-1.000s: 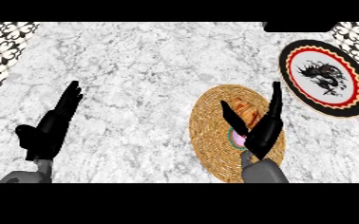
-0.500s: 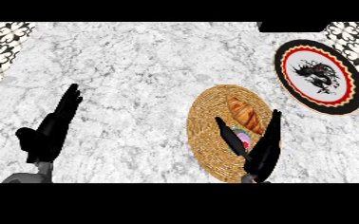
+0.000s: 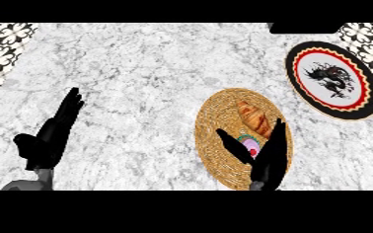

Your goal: Pick the cupcake from the placemat and place it in the plate

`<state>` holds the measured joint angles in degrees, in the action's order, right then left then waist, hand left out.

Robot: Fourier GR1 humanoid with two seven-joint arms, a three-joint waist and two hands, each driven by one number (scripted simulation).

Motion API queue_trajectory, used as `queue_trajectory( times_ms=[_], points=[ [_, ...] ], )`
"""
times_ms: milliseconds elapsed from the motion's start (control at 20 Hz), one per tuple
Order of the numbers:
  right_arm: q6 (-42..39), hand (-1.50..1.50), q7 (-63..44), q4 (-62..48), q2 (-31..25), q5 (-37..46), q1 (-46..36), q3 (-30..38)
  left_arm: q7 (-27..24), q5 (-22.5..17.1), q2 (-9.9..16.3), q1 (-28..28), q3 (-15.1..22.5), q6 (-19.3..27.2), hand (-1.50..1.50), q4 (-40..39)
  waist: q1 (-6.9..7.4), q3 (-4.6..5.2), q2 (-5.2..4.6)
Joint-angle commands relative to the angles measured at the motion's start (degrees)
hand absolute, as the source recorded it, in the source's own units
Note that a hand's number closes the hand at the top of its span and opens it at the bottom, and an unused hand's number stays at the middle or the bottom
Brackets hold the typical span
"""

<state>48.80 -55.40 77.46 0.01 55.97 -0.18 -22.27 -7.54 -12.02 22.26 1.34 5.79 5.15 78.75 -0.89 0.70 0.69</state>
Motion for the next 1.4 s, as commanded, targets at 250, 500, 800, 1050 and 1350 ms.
queue_trajectory(
  times_ms=[250, 500, 800, 1050, 1350],
  points=[
    [-24.4, -1.50, -27.4, 11.0, 0.0, 12.3, -2.3, -4.5, -0.8, 1.1, -1.1, 0.9, 0.5, -0.2, 0.00, -1.5, 0.18, -0.46, -0.37],
    [-33.3, -1.50, -29.9, 17.9, 0.0, 10.3, -4.8, -2.2, -1.5, 0.5, -1.6, 1.5, -0.7, -0.7, 0.00, -2.9, 0.42, -0.54, -0.58],
    [-30.6, -1.50, -29.9, 13.9, 0.0, 9.4, -4.3, -1.6, 0.1, 0.9, -1.6, 0.6, -0.2, -1.4, 0.00, -0.4, 1.11, -0.64, -0.67],
    [-32.3, -1.50, -29.6, 12.6, 0.0, 9.3, -3.6, 0.4, -0.4, 2.2, -2.2, 0.5, -0.2, -0.6, 0.00, -0.9, 1.03, -0.66, -0.67],
    [-30.0, -1.50, -27.9, 10.0, 0.0, 7.3, -2.9, -1.1, -2.4, 3.8, -4.5, 0.9, 0.3, 0.1, 0.00, -2.5, 1.02, -0.69, -0.71]
  ],
)
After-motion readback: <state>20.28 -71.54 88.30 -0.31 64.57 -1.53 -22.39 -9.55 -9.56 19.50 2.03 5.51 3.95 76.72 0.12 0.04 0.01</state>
